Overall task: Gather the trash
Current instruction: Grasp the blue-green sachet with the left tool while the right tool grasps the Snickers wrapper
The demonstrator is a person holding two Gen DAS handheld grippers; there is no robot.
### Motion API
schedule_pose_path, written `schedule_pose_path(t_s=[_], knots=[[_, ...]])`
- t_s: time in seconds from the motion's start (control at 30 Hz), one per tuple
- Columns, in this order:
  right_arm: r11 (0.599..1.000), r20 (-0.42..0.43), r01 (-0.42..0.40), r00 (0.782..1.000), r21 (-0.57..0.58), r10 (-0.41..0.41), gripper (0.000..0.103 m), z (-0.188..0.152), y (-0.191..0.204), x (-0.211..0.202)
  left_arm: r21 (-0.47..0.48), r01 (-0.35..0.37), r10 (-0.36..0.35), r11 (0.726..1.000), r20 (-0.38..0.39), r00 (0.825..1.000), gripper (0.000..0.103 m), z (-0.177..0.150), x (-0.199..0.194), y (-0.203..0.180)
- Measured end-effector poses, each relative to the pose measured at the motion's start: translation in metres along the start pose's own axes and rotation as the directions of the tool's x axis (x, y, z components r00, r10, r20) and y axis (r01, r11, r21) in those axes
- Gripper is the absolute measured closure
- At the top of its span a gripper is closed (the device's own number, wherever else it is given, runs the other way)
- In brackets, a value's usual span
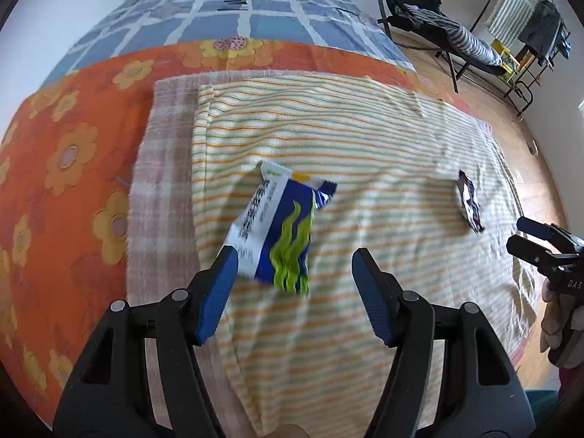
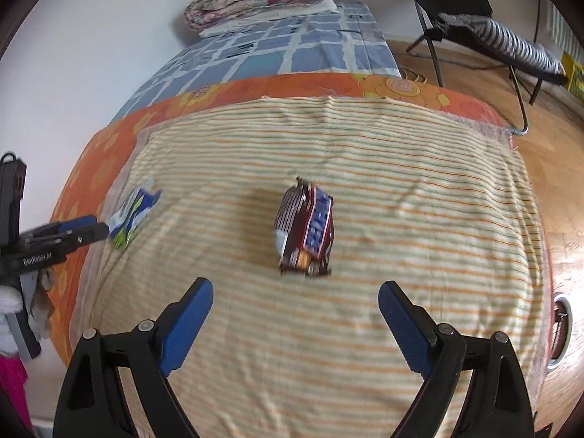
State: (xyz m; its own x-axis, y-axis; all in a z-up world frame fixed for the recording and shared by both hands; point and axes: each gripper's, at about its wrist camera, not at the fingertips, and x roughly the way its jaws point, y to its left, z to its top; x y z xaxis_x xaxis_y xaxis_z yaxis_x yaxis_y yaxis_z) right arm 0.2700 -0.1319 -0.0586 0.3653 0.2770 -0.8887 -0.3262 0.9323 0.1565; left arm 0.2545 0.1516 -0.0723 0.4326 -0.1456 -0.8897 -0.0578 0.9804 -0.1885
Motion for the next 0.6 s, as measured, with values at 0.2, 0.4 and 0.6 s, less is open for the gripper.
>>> schedule_pose_path(t_s=[0.2, 0.4, 0.6], knots=[[1.0, -0.01, 0.018, 1.0, 0.011, -0.018, 0.01, 0.019, -0.004, 0.028, 0.001, 0.005, -0.005, 1.0, -0.014, 1.0, 0.036, 0.018, 0.02, 0.003], [0.999, -0.028, 0.015, 1.0, 0.049, -0.013, 0.013, 0.031, -0.011, 0.053, 0.04, -0.06, 0.061, 0.997, -0.023, 0.998, 0.036, 0.027, 0.033, 0.003], [0.997, -0.031, 0.017, 0.999, 0.076, -0.015, 0.023, 0.038, -0.016, 0.066, 0.048, -0.068, 0.069, 0.997, -0.032, 0.997, 0.036, 0.028, 0.044, 0.005]])
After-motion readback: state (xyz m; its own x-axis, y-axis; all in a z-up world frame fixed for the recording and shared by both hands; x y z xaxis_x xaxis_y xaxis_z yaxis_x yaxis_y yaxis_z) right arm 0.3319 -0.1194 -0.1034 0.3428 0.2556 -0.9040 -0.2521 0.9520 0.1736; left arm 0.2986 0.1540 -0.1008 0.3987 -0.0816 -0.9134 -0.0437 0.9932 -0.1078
